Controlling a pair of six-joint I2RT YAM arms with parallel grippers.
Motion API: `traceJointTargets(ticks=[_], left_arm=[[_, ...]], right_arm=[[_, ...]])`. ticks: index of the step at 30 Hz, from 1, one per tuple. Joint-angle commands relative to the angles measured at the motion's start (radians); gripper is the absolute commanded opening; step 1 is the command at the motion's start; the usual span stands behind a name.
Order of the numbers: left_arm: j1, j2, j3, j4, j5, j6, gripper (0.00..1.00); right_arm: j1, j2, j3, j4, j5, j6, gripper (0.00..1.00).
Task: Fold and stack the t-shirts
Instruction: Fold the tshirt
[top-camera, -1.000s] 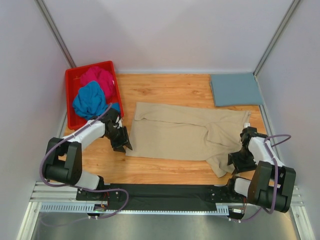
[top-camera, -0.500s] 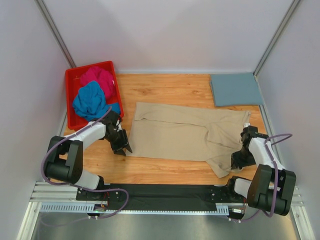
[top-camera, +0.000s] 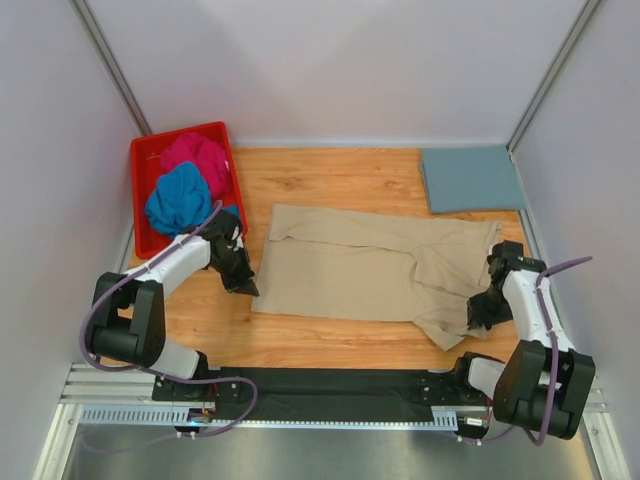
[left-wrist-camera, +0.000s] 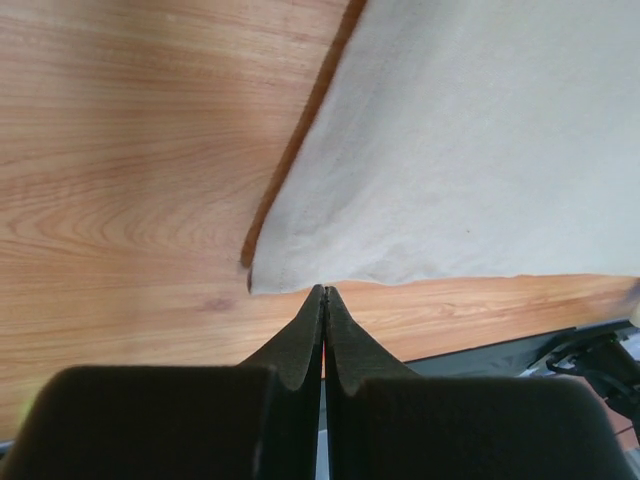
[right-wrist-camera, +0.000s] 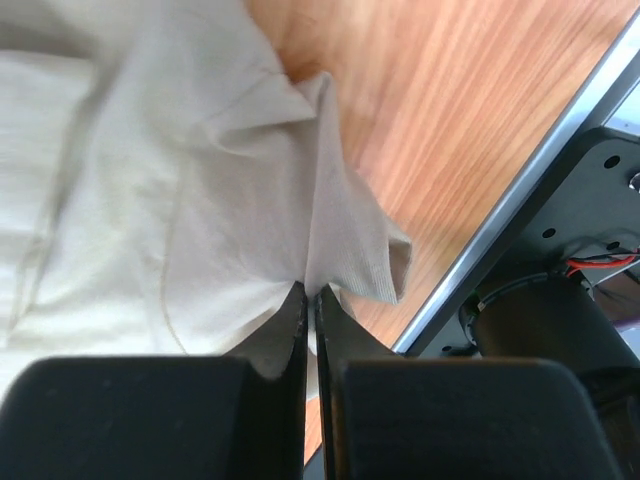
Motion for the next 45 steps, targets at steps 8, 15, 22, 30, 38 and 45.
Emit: traceJointTargets(ticks=[8,15,22,30,38,45], left_arm=[[-0.001,-0.006,0.121,-0.104,-0.036,0.041,0.02],[-0.001,-0.053,-0.027,-0.016,0.048,-0.023,0.42],[-0.001,-0.053,-0.109,0.021,0.015,-0.051,0.42],[-0.001,0.016,-0.084,0.066,-0.007,-0.055,0.41],[-0.001,0.018,-0.064,0.050,-0.008,-0.057,0.08],[-0.001,-0.001,0.083,-0.025,-0.034,-0.052,0.00]], right_arm=[[0.003,0.044,0.190,-0.046,-0.016,-0.074,0.00],[0.029,0.023,0.084,0.008,-0.089,-0.019,0.00],[0.030,0.018,0.090,0.000,-0.066,-0.033,0.00],[0.031,-0.002,0.078,-0.004,-0.071,-0.036,0.00],[0.033,-0.010,0.064,0.009,-0.102,-0.045,0.00],[0.031,0.027,0.166,-0.056,-0.007,-0.119,0.00]])
